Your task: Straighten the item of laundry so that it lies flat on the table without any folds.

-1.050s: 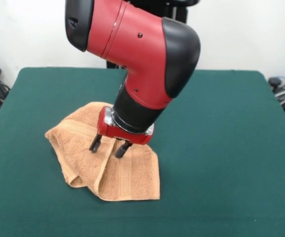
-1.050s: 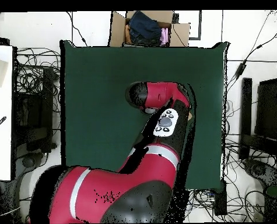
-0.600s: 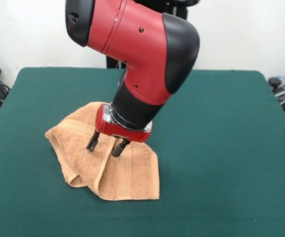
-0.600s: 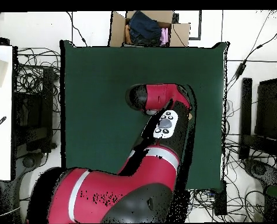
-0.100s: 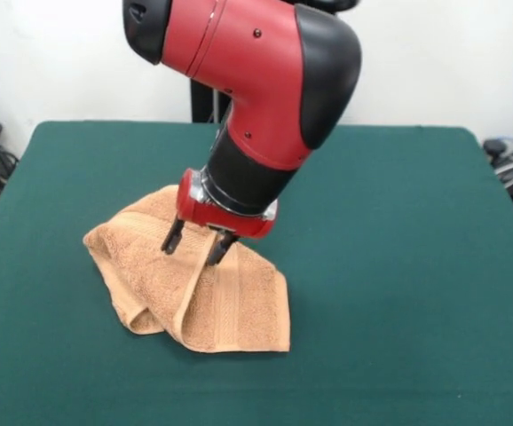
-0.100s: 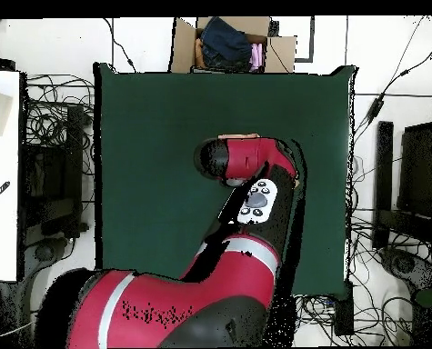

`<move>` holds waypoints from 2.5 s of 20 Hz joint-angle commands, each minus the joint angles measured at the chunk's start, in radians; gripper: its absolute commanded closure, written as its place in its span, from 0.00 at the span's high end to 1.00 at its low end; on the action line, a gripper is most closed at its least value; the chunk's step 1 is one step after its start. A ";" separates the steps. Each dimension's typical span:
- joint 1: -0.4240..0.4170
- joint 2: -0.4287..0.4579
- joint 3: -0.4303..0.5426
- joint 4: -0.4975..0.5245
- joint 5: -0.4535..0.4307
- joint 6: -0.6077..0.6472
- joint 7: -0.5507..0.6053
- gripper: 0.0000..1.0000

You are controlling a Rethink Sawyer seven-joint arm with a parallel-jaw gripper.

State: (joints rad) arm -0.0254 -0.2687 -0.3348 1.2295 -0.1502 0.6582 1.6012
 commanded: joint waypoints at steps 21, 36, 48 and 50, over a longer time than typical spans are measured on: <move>0.008 -0.018 0.107 0.166 -0.022 -0.074 0.093 1.00; 0.015 -0.100 0.107 0.277 -0.009 -0.066 0.095 1.00; 0.020 -0.066 0.097 0.253 -0.024 -0.046 0.092 1.00; 0.026 -0.050 0.088 0.235 -0.034 -0.045 0.092 1.00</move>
State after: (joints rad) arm -0.0071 -0.3687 -0.3348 1.4296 -0.1498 0.6283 1.6012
